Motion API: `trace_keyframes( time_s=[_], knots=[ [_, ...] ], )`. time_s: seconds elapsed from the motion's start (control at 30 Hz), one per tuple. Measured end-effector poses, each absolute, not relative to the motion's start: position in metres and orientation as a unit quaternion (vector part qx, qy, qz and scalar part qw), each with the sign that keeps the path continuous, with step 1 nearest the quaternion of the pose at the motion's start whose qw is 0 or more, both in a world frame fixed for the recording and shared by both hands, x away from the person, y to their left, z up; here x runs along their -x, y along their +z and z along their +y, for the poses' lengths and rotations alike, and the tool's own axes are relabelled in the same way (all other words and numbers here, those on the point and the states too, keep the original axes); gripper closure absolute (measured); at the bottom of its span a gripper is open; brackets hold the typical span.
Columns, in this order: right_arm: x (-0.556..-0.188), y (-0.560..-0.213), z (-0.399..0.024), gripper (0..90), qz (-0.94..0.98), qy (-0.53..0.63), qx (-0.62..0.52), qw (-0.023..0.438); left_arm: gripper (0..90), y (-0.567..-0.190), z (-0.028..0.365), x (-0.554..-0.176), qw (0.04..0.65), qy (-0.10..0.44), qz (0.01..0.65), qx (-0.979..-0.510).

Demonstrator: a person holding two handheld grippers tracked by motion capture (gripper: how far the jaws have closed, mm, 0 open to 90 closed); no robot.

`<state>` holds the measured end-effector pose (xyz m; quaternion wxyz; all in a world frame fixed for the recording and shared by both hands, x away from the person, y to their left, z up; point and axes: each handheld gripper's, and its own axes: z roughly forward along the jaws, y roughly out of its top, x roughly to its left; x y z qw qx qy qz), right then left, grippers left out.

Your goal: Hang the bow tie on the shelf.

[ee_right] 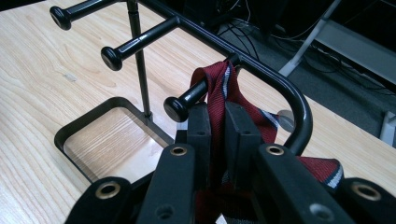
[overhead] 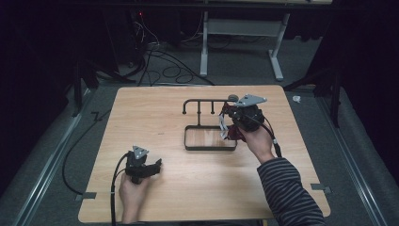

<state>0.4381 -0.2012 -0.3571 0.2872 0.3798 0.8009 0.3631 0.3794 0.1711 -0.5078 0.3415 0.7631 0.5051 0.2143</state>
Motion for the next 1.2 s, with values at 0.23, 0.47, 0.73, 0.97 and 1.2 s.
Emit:
trace_keyframes(
  time_s=[0.23, 0.47, 0.73, 0.97, 1.2],
  knots=[
    [-0.438, -0.356, -0.201, 82.8, 0.8, 0.359, -0.385, 0.288, 23.8, -0.508, 0.171, -0.379, 0.342, 0.214, 0.505, -0.763],
    [-0.437, -0.355, -0.2, 82.6, 0.799, 0.353, -0.389, 0.293, 23.7, -0.508, 0.171, -0.379, 0.341, 0.214, 0.505, -0.763],
    [-0.436, -0.354, -0.198, 81.9, 0.797, 0.346, -0.396, 0.297, 23.8, -0.508, 0.171, -0.379, 0.341, 0.215, 0.505, -0.763],
    [-0.436, -0.353, -0.196, 81.2, 0.792, 0.34, -0.408, 0.3, 23.8, -0.508, 0.171, -0.379, 0.341, 0.214, 0.505, -0.763],
    [-0.433, -0.349, -0.191, 81.9, 0.791, 0.325, -0.403, 0.325, 23.8, -0.508, 0.171, -0.379, 0.342, 0.214, 0.505, -0.763]
  ],
)
